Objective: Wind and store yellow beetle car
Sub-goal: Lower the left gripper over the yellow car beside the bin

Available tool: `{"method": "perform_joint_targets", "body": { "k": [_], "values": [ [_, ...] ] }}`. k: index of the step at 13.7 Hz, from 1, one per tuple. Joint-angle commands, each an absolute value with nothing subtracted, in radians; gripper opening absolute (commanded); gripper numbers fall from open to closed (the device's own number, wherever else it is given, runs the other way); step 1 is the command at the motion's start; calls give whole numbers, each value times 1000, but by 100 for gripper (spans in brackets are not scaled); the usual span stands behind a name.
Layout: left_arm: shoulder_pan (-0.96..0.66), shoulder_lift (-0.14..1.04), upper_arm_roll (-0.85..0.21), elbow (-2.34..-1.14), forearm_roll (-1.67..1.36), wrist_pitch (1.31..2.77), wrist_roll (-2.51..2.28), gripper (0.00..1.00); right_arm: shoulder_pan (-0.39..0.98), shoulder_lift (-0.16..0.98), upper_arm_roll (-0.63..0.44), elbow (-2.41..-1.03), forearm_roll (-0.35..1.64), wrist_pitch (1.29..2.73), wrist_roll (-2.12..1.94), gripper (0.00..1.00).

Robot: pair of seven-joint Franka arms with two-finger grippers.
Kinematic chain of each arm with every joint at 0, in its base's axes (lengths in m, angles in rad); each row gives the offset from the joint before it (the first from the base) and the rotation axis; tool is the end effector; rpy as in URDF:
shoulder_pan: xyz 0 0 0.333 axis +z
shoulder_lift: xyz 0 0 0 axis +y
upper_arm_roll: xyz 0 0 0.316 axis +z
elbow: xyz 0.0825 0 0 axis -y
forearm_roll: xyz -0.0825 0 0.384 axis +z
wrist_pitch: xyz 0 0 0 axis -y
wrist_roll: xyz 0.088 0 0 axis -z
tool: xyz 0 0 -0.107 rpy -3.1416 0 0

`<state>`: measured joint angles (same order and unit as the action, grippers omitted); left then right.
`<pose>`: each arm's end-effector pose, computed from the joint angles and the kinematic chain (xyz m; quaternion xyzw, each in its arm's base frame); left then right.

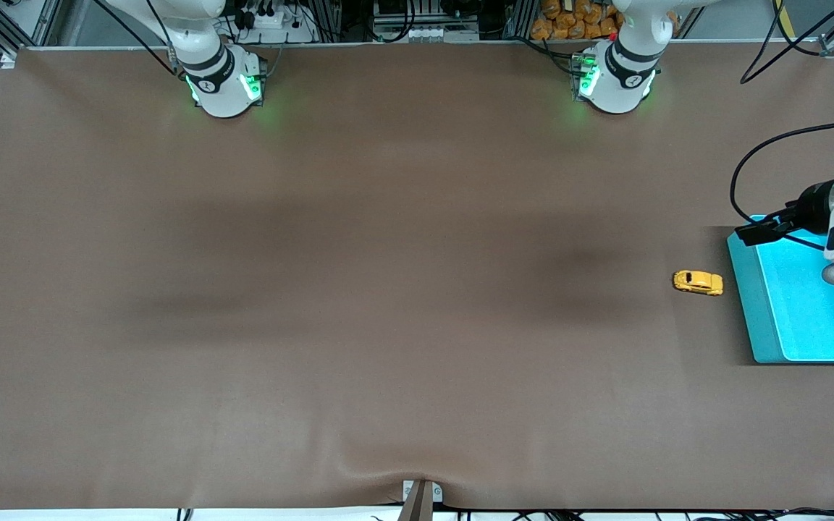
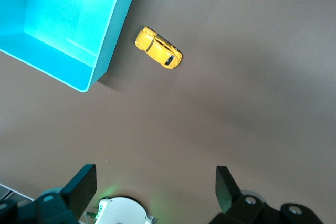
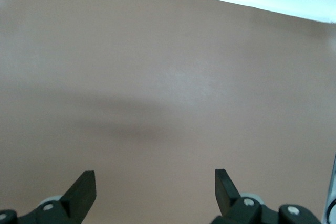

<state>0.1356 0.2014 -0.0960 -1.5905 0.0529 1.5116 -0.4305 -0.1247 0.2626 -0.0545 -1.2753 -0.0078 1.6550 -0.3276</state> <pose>0.5908 0.0336 0.4958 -0.9635 -0.2282 0.1333 0.0434 0.6331 -0.1102 0.6161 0.9954 0.0754 0.0541 0.0253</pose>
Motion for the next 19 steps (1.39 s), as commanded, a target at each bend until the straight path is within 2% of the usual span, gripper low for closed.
{"method": "perform_joint_targets", "body": {
  "k": [1, 5, 7, 9, 19],
  "values": [
    [144, 170, -101, -1664, 89, 1563, -457, 100, -66, 212, -51, -1290, -70, 1644, -169, 100],
    [212, 95, -101, -1866, 89, 1744, -486, 100, -54, 198, -45, -1295, -60, 1626, -121, 100],
    [216, 103, -101, -1900, 89, 1776, -569, 100, -61, 151, -37, -1334, -45, 1612, -124, 100],
    [236, 94, -103, -1971, 89, 1869, -604, 100, -74, 129, -35, -1351, -17, 1603, -120, 100],
    [285, 175, -106, -2128, 80, 2152, -957, 100, -101, 98, 51, -1390, -9, 1575, -104, 100]
  ]
}}
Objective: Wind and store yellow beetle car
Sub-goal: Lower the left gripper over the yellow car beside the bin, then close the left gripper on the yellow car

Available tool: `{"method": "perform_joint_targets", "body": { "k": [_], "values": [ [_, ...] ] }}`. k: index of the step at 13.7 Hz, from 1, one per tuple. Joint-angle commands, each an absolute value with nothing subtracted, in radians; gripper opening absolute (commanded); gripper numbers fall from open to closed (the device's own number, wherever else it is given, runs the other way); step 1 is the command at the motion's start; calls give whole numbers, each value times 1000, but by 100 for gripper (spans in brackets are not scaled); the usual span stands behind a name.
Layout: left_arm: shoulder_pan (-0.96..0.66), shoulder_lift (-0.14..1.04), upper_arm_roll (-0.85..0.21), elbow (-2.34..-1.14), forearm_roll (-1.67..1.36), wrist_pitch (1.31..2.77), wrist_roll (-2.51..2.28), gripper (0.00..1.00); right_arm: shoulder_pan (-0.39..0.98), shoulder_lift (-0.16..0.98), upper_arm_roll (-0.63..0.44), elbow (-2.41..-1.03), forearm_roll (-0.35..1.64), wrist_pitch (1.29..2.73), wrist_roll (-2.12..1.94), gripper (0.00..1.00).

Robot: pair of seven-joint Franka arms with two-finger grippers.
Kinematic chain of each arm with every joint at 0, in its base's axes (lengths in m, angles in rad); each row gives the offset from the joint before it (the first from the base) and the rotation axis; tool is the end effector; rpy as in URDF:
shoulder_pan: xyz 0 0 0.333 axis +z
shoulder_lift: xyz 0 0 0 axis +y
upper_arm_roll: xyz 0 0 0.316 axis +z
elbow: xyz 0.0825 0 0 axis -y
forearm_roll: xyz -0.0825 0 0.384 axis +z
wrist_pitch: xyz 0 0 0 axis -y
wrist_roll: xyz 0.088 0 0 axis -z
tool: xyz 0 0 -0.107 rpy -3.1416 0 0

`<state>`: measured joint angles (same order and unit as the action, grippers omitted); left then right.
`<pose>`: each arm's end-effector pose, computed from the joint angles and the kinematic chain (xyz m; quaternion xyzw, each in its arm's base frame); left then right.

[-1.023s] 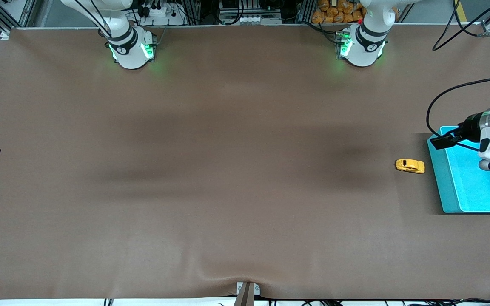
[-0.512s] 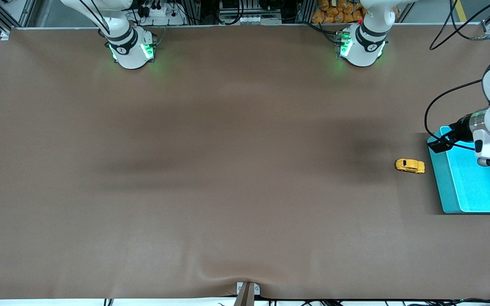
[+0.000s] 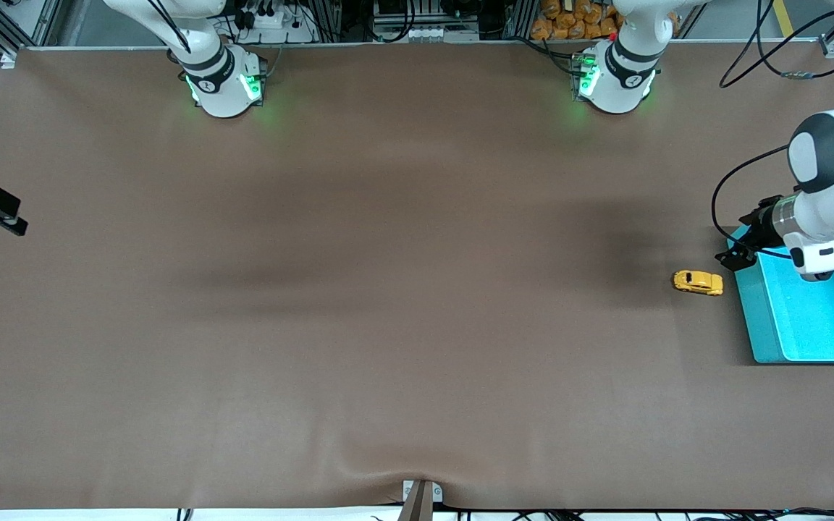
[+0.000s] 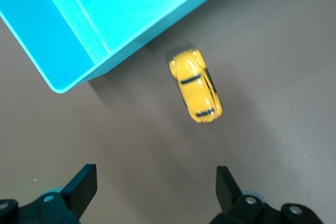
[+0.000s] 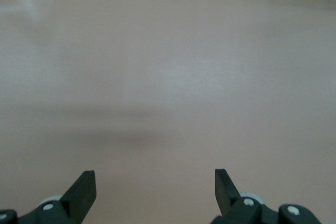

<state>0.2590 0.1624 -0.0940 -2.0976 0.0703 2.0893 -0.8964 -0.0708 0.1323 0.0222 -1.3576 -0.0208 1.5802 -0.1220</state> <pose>0.5418 0.0944 0.3310 -0.8691 -0.4869 0.0715 0.0502 0.5960 -0.0322 0.6500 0.9983 0.0361 0.0442 0.0128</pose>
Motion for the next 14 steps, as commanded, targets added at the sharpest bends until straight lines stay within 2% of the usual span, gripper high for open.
{"method": "perform_joint_targets", "body": {
  "k": [1, 7, 14],
  "values": [
    [285, 195, -106, -2138, 78, 2193, -1001, 100, -101, 98, 52, -1390, -9, 1574, -104, 100],
    [299, 264, -106, -2212, 78, 2422, -1127, 100, -106, 91, 52, -1391, -9, 1574, -95, 100],
    [321, 373, -106, -2204, 74, 2589, -1219, 100, -112, 100, 48, -1391, -9, 1589, -95, 100]
  ]
}}
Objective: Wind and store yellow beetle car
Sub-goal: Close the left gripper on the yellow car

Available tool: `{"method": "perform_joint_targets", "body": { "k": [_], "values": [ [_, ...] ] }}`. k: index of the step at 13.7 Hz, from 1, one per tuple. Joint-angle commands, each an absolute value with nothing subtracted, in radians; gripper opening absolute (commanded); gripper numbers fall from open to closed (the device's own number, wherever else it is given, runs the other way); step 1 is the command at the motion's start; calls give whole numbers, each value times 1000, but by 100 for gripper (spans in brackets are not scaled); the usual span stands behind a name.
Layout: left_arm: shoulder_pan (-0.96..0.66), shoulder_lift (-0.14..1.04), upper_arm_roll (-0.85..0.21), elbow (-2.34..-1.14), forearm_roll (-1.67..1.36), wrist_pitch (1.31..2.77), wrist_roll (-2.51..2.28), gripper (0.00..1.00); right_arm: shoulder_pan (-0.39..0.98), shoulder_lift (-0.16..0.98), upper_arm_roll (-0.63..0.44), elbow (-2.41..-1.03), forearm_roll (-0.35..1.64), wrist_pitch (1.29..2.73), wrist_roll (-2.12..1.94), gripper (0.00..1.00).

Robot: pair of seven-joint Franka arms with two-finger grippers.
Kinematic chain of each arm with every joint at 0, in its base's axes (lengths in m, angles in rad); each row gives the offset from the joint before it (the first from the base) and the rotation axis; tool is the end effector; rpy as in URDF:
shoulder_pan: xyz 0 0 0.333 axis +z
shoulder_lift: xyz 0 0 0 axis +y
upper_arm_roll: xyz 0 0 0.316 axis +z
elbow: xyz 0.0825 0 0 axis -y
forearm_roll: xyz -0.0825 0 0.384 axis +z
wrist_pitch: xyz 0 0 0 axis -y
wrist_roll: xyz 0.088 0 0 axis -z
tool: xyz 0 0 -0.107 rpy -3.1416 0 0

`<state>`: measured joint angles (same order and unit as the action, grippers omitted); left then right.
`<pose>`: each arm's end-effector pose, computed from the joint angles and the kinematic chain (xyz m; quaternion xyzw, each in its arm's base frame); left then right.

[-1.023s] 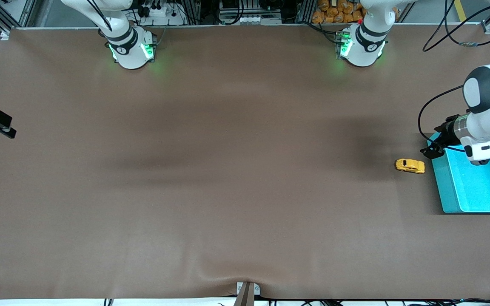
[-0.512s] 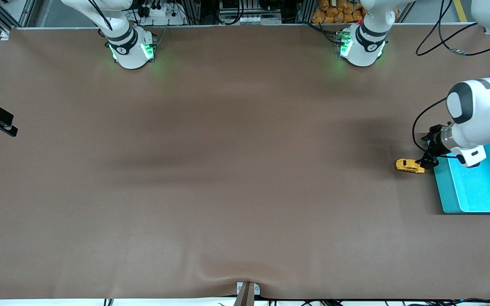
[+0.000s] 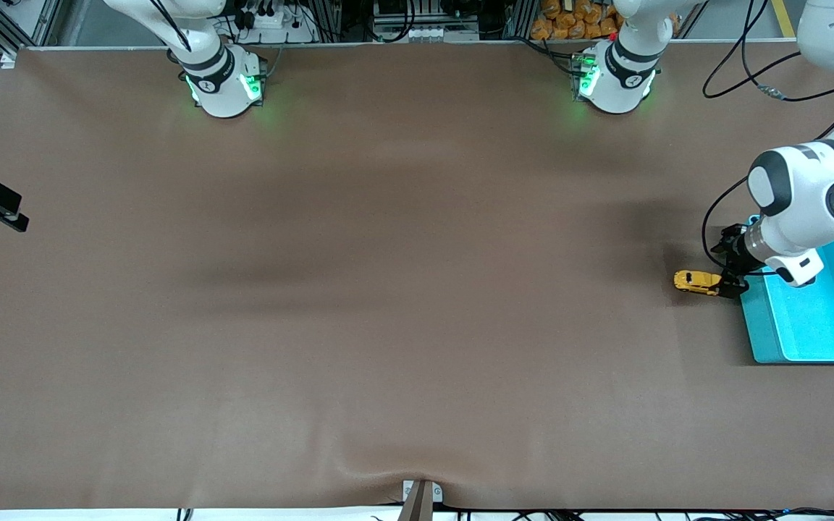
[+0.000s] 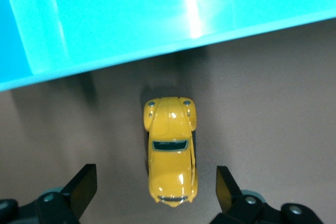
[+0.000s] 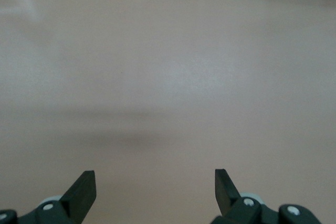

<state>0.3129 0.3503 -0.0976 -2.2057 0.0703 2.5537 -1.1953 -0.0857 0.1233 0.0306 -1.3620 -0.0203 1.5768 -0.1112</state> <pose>0.5423 0.1171 0.2208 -0.7782 -0.6280 -0.0014 0.0024 0.5926 -0.0362 0.6530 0.9985 0.0274 0.0449 0.0120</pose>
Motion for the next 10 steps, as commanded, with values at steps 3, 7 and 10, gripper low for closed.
{"method": "perform_joint_targets", "body": {
  "k": [3, 7, 10],
  "values": [
    [319, 397, -107, -2200, 75, 2615, -1218, 100, -114, 98, 46, -1390, -11, 1588, -97, 100],
    [314, 432, -107, -2201, 74, 2666, -1218, 100, -109, 98, 46, -1388, -11, 1583, -101, 100],
    [307, 445, -109, -2200, 75, 2677, -1221, 0, -107, 98, 46, -1385, -11, 1577, -109, 100]
  ]
}}
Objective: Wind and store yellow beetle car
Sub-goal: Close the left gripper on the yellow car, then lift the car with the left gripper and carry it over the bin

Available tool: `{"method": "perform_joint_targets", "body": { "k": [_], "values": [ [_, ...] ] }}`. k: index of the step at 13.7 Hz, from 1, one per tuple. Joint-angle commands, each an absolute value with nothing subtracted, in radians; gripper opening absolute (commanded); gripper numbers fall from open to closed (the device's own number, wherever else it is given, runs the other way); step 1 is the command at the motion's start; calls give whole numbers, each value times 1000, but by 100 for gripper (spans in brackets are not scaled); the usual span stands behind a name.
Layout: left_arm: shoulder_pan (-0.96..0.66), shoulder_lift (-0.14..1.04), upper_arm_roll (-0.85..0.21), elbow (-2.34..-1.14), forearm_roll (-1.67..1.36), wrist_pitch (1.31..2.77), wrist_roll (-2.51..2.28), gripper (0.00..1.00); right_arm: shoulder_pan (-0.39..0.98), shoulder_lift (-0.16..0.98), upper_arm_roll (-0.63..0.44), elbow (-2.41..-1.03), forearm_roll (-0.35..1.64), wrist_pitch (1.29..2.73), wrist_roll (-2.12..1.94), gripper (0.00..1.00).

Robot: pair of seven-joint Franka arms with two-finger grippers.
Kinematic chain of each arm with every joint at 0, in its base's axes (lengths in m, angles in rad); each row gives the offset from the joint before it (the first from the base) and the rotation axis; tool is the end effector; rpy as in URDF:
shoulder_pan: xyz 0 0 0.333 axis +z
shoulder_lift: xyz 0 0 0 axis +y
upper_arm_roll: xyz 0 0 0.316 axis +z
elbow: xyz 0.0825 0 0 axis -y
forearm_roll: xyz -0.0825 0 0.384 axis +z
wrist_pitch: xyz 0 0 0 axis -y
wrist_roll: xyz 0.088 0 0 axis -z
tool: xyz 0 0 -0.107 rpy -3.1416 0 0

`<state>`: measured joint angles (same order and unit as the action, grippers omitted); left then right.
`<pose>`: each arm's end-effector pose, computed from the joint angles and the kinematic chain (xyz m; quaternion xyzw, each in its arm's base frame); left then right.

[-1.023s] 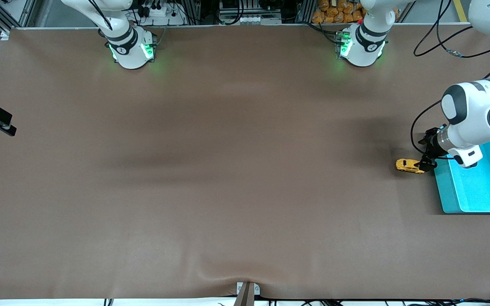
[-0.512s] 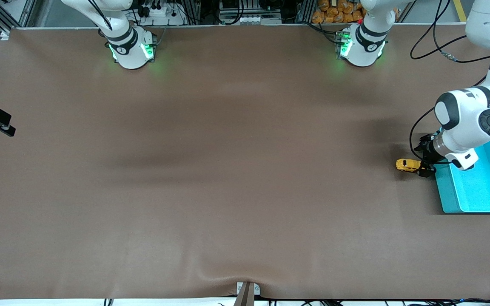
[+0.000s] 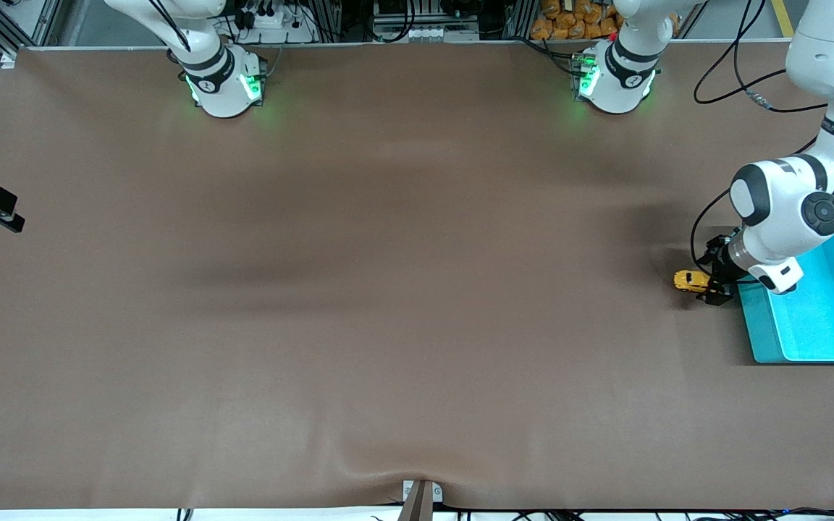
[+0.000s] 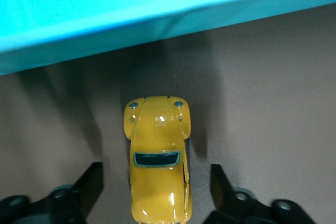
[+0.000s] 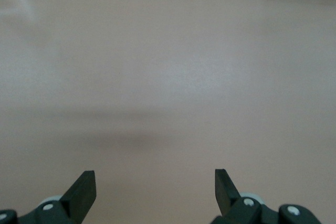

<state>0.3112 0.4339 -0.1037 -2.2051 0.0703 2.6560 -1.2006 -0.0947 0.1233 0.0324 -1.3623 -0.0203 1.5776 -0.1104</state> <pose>0.5438 0.1113 0.1841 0.7787 0.6273 0.0066 0.0093 0.5924 -0.0405 0.6529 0.9986 0.0234 0.0451 0.0121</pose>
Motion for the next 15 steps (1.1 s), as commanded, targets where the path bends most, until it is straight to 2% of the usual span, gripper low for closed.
{"method": "perform_joint_targets", "body": {
  "k": [1, 6, 10, 15],
  "values": [
    [308, 440, -110, -2200, 75, 2675, -1224, 0, -107, 98, 46, -1385, -11, 1577, -109, 100],
    [305, 394, -149, -2200, 75, 2660, -1239, 0, -107, 100, 44, -1385, -11, 1578, -109, 100],
    [305, 312, -192, -2181, 86, 2539, -1236, 0, -107, 100, 44, -1387, -9, 1580, -109, 100],
    [304, 293, -218, -2005, 91, 2298, -1188, 0, -104, 101, 46, -1387, -9, 1575, -107, 100]
  ]
}}
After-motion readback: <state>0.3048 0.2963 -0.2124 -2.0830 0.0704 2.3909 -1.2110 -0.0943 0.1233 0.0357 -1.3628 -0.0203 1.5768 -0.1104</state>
